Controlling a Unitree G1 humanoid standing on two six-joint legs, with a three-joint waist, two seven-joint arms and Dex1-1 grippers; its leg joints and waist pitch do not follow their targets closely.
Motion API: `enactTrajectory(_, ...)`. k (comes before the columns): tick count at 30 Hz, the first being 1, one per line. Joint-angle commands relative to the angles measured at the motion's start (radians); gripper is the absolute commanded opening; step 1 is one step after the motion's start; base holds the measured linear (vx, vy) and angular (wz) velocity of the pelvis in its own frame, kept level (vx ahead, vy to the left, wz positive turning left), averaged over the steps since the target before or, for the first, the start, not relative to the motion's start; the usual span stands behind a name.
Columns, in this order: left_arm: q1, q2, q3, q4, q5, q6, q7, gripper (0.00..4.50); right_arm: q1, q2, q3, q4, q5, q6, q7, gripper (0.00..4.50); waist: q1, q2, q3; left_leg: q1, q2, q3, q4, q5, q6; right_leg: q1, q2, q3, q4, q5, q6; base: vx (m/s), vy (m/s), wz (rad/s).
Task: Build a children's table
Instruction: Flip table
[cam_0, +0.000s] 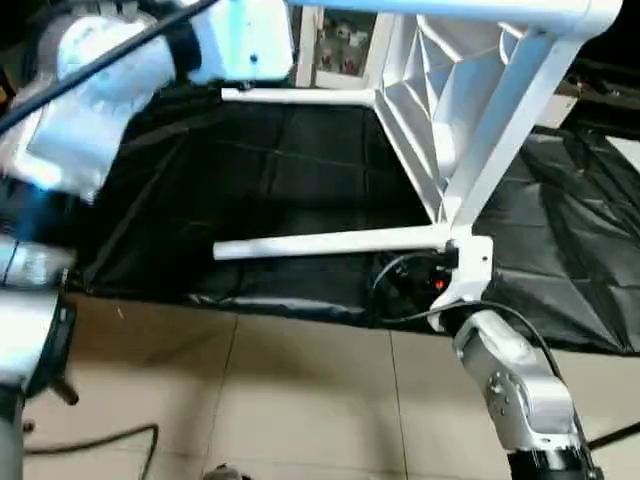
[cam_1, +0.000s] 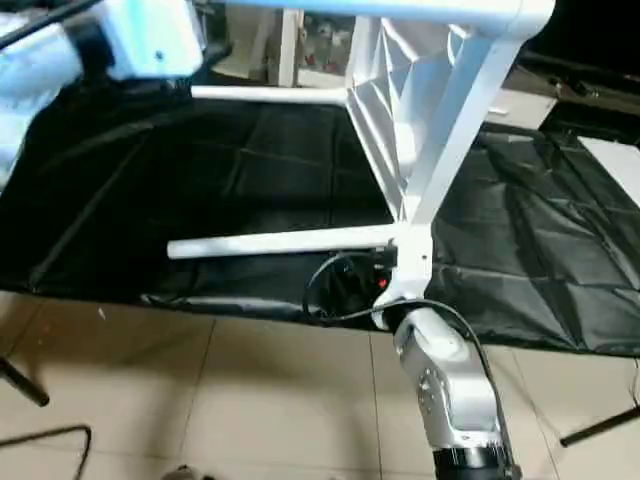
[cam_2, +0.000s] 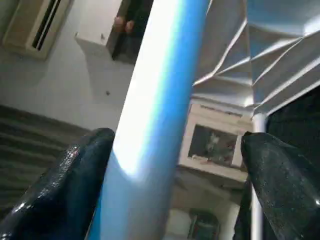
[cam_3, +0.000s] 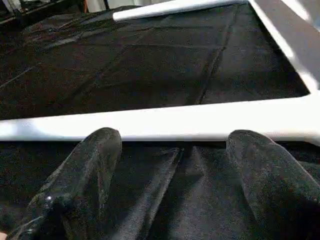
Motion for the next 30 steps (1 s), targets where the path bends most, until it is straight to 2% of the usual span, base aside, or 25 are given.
enactTrajectory(1,-0.053,-0.015,-0.017,0.054,0.043,-0.023,0.054,4.5,-0.004,-0.005,-0.005,-0.002,-0.009,0.013,-0.009,3.73,0.002,0.03,-0.058,0.037,0.069,-0.036,-0.106,-0.216,-0.11,0.029,-0.054,0.022,-0.045,-0.085,-0.188,0.0,0.0,0.0)
enactTrajectory(2,-0.063,-0.016,-0.017,0.07,0.049,-0.027,0.064,4.5,-0.004,-0.004,-0.005,-0.002,-0.01,0.013,-0.01,3.73,0.003,0.029,-0.059,0.037,0.07,-0.037,-0.106,-0.227,-0.114,0.03,-0.056,0.021,-0.044,-0.093,-0.189,0.0,0.0,0.0)
enactTrajectory(4,-0.09,-0.02,-0.018,0.106,0.079,-0.019,0.108,4.5,0.002,0.0,-0.001,-0.005,-0.015,0.011,-0.017,3.73,0.005,0.033,-0.058,0.04,0.071,-0.039,-0.106,-0.244,-0.118,0.027,-0.057,0.022,-0.045,-0.106,-0.187,0.0,0.0,0.0)
enactTrajectory(8,-0.135,-0.024,-0.027,0.185,0.119,-0.039,0.147,4.5,0.006,0.003,0.008,-0.012,-0.022,0.012,-0.02,3.73,0.004,0.032,-0.056,0.035,0.071,-0.042,-0.108,-0.248,-0.121,0.03,-0.059,0.022,-0.048,-0.118,-0.183,0.0,0.0,0.0)
enactTrajectory(11,-0.153,-0.028,-0.027,0.222,0.13,-0.039,0.167,4.5,0.006,0.002,0.012,-0.012,-0.027,0.012,-0.019,3.73,0.004,0.033,-0.055,0.036,0.072,-0.042,-0.108,-0.255,-0.119,0.028,-0.059,0.022,-0.049,-0.121,-0.183,0.0,0.0,0.0)
enactTrajectory(13,-0.165,-0.031,-0.028,0.246,0.136,-0.057,0.185,4.21,0.005,-0.003,0.02,-0.007,-0.039,0.013,-0.019,3.76,0.005,0.035,-0.055,0.035,0.072,-0.042,-0.108,-0.259,-0.119,0.028,-0.06,0.023,-0.048,-0.121,-0.185,0.0,0.0,0.0)
enactTrajectory(16,-0.171,-0.038,-0.026,0.273,0.131,-0.077,0.183,4.11,0.009,-0.01,0.031,-0.015,-0.025,0.01,0.022,3.76,0.006,0.035,-0.057,0.035,0.072,-0.042,-0.107,-0.248,-0.113,0.031,-0.059,0.022,-0.046,-0.089,-0.194,0.0,0.0,0.0)
enactTrajectory(17,-0.172,-0.04,-0.026,0.279,0.129,-0.078,0.178,3.89,0.011,-0.014,0.036,-0.019,-0.021,0.01,0.036,3.76,0.007,0.036,-0.057,0.037,0.073,-0.041,-0.107,-0.242,-0.109,0.03,-0.059,0.021,-0.045,-0.075,-0.199,0.0,0.0,0.0)
enactTrajectory(18,-0.172,-0.043,-0.025,0.286,0.129,-0.084,0.18,3.79,0.018,-0.021,0.042,-0.031,-0.004,0.008,0.071,3.76,0.008,0.041,-0.057,0.037,0.073,-0.042,-0.107,-0.24,-0.109,0.03,-0.059,0.021,-0.043,-0.068,-0.202,0.0,0.0,0.0)
enactTrajectory(19,-0.173,-0.045,-0.024,0.291,0.13,-0.088,0.183,3.74,0.024,-0.02,0.043,-0.045,0.017,-0.002,0.1,3.76,0.008,0.038,-0.058,0.037,0.073,-0.041,-0.106,-0.236,-0.104,0.033,-0.058,0.02,-0.043,-0.053,-0.206,0.0,0.0,0.0)
enactTrajectory(21,-0.173,-0.049,-0.022,0.302,0.129,-0.096,0.186,3.67,0.039,-0.014,0.042,-0.086,0.072,-0.038,0.174,3.76,0.01,0.038,-0.058,0.035,0.074,-0.041,-0.105,-0.233,-0.088,0.036,-0.06,0.022,-0.041,-0.03,-0.217,0.0,0.0,0.0)
enactTrajectory(22,-0.174,-0.052,-0.019,0.31,0.125,-0.099,0.185,3.44,0.051,-0.008,0.037,-0.124,0.115,-0.063,0.22,3.76,0.013,0.038,-0.058,0.036,0.076,-0.04,-0.104,-0.235,-0.078,0.036,-0.062,0.022,-0.041,-0.02,-0.222,0.0,0.0,0.0)
enactTrajectory(25,-0.171,-0.057,-0.015,0.326,0.116,-0.106,0.182,3.27,0.061,0.009,0.019,-0.156,0.156,-0.104,0.257,3.76,0.013,0.039,-0.056,0.036,0.077,-0.04,-0.106,-0.23,-0.075,0.034,-0.062,0.022,-0.042,-0.028,-0.229,0.0,0.0,0.0)
enactTrajectory(26,-0.169,-0.058,-0.014,0.33,0.114,-0.11,0.182,3.27,0.067,0.012,0.022,-0.167,0.162,-0.125,0.273,3.76,0.013,0.041,-0.055,0.037,0.077,-0.041,-0.108,-0.256,-0.078,0.032,-0.063,0.022,-0.044,-0.059,-0.228,0.0,0.0,0.0)
enactTrajectory(28,-0.164,-0.061,-0.009,0.339,0.107,-0.114,0.175,2.97,0.081,0.014,0.032,-0.188,0.167,-0.16,0.31,3.76,0.013,0.04,-0.055,0.037,0.078,-0.043,-0.109,-0.278,-0.083,0.032,-0.064,0.023,-0.047,-0.088,-0.22,0.0,0.0,0.0)
enactTrajectory(30,-0.163,-0.065,-0.006,0.345,0.102,-0.114,0.17,2.94,0.091,0.016,0.037,-0.203,0.177,-0.178,0.338,3.76,0.014,0.041,-0.054,0.037,0.079,-0.044,-0.111,-0.287,-0.086,0.029,-0.063,0.022,-0.048,-0.097,-0.217,0.0,0.0,0.0)
